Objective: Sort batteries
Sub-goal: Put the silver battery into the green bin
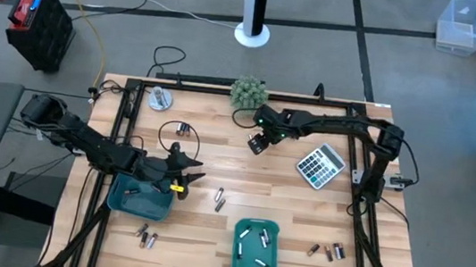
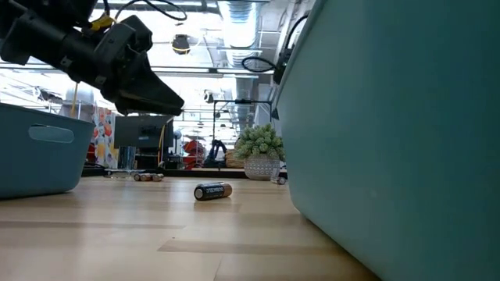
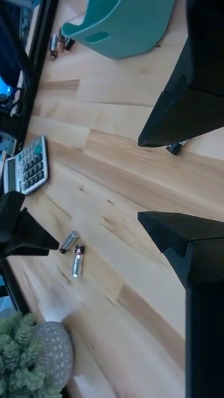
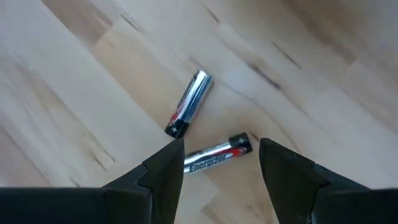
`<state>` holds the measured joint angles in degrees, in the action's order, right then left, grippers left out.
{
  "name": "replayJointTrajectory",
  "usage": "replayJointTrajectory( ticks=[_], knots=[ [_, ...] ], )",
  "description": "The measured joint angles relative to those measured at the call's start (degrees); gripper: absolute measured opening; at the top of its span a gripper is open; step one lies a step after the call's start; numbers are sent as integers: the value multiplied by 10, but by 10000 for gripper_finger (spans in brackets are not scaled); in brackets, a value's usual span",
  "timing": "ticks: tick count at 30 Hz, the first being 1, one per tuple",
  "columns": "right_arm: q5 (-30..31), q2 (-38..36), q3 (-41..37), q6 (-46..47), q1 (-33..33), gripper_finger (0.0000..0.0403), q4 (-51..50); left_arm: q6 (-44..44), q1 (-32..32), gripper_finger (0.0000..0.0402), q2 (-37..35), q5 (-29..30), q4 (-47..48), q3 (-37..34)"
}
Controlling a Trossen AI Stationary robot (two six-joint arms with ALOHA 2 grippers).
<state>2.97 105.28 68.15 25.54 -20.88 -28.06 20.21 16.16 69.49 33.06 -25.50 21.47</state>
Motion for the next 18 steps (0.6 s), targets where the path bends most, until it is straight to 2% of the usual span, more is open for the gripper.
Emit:
replayJointTrajectory(
  ticks=[7, 18],
  knots=[
    [34, 10, 1, 43, 2, 223, -11, -1, 3, 173, 0, -10, -1, 0],
    [49, 30, 2, 63, 9, 223, -10, -4, 7, 173, 0, -10, 0, 0]
  ],
)
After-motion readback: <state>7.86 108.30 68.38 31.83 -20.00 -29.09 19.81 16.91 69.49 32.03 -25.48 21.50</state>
